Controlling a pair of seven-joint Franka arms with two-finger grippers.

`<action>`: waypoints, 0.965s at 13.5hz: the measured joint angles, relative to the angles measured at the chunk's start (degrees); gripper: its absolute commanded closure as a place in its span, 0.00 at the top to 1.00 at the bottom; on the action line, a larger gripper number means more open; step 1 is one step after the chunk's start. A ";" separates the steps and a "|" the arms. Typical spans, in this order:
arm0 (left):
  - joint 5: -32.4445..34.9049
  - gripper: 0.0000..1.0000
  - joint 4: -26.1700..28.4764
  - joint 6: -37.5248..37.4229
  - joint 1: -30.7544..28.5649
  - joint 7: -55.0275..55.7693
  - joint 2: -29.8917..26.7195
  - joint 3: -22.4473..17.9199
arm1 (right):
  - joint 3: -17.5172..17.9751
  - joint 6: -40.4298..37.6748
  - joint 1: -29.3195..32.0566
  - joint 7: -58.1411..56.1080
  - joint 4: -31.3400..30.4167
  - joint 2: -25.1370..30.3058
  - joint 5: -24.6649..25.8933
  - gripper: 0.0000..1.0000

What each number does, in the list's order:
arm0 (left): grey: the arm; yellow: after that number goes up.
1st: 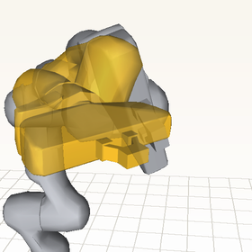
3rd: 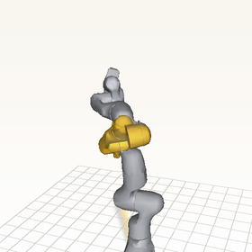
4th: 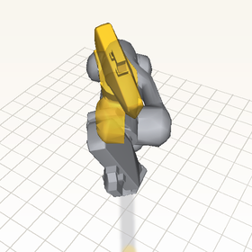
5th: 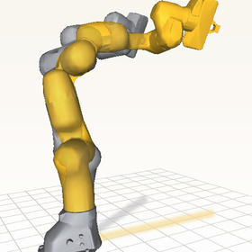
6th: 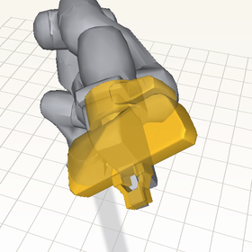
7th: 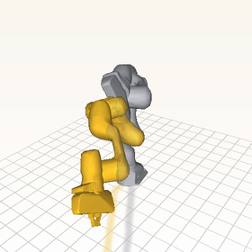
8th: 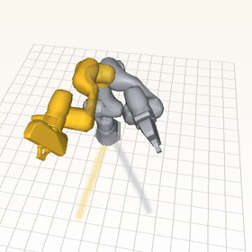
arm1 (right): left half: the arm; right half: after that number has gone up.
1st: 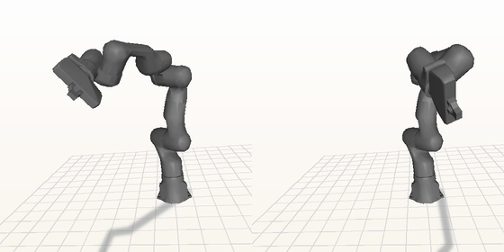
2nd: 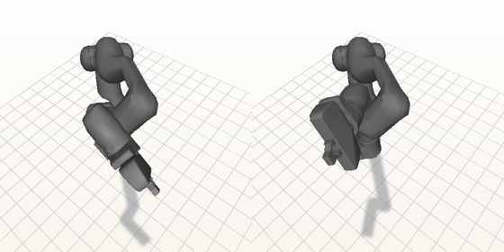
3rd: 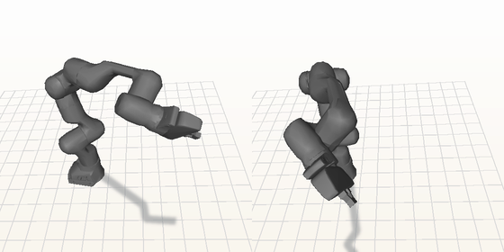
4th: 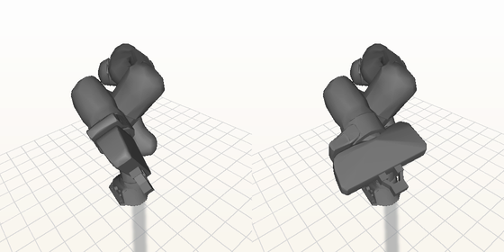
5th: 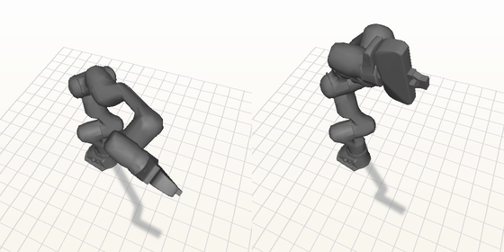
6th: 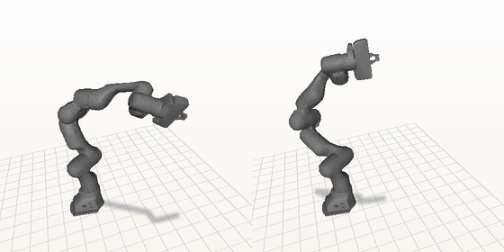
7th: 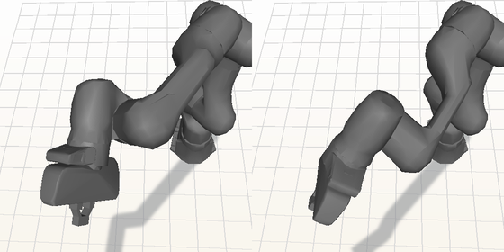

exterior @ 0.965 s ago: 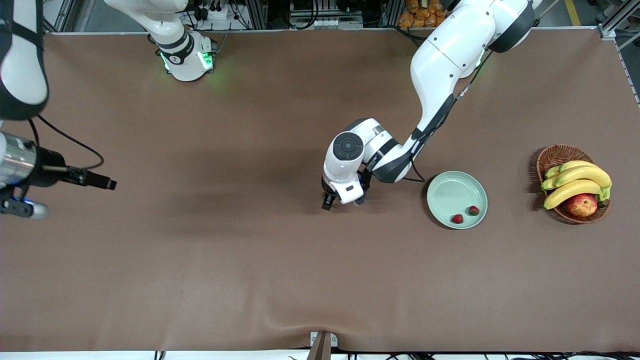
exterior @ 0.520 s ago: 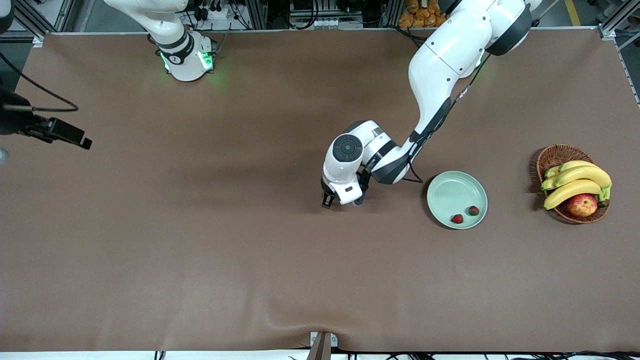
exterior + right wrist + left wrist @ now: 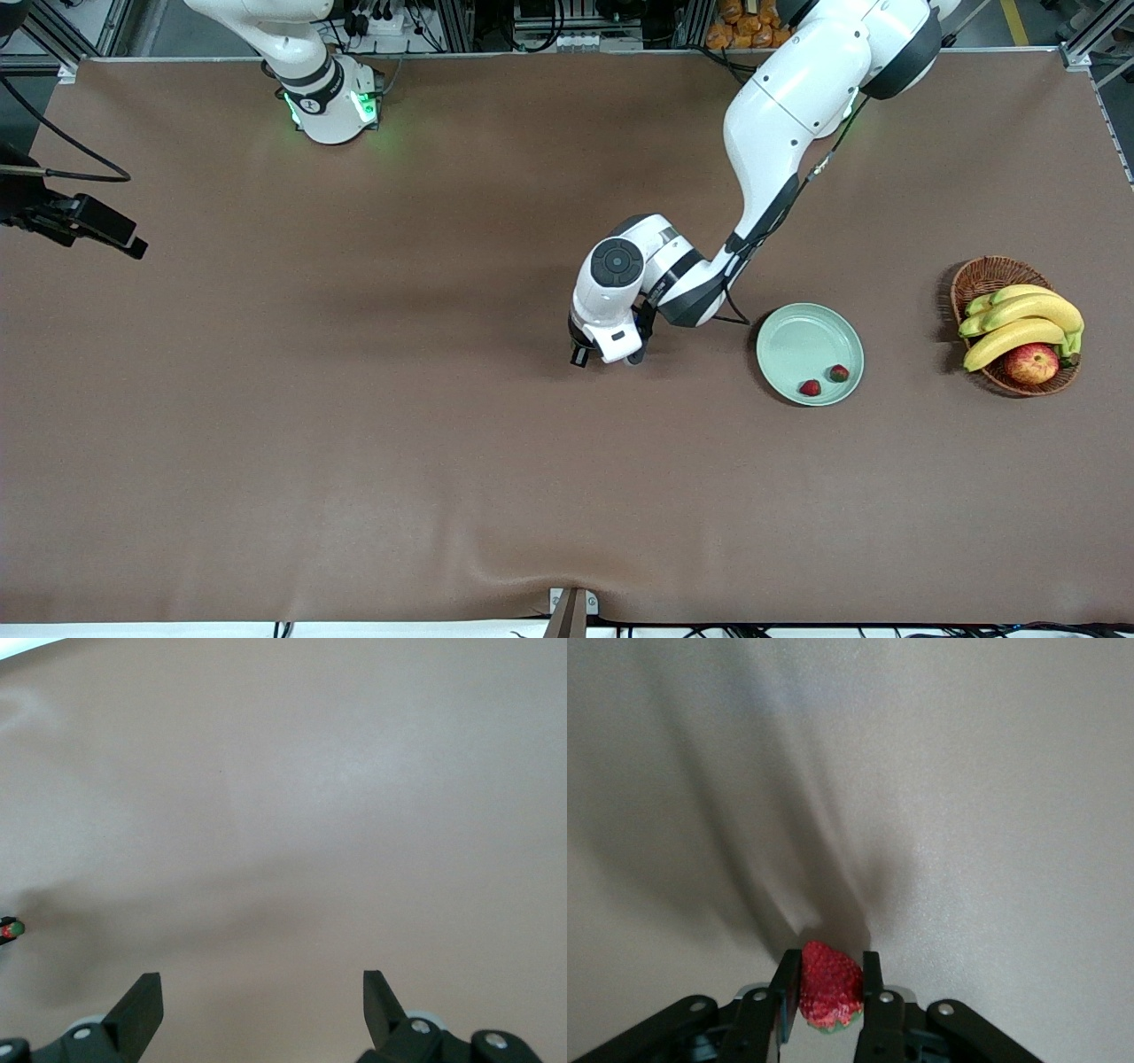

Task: Collect all strawberries into plate
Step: 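Carry the strawberry over the plate with the left gripper and release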

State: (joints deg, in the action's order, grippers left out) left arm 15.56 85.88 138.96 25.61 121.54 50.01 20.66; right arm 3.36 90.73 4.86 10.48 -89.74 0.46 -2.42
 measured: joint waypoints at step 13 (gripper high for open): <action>0.00 0.00 -0.43 -18.64 -13.25 -18.17 -13.14 3.50 | 0.62 2.61 -1.22 0.02 0.11 0.04 0.51 1.00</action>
State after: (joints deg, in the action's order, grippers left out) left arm 15.56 85.45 120.32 12.37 103.37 36.87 24.16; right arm 3.97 93.34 3.64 10.50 -89.64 0.49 -1.91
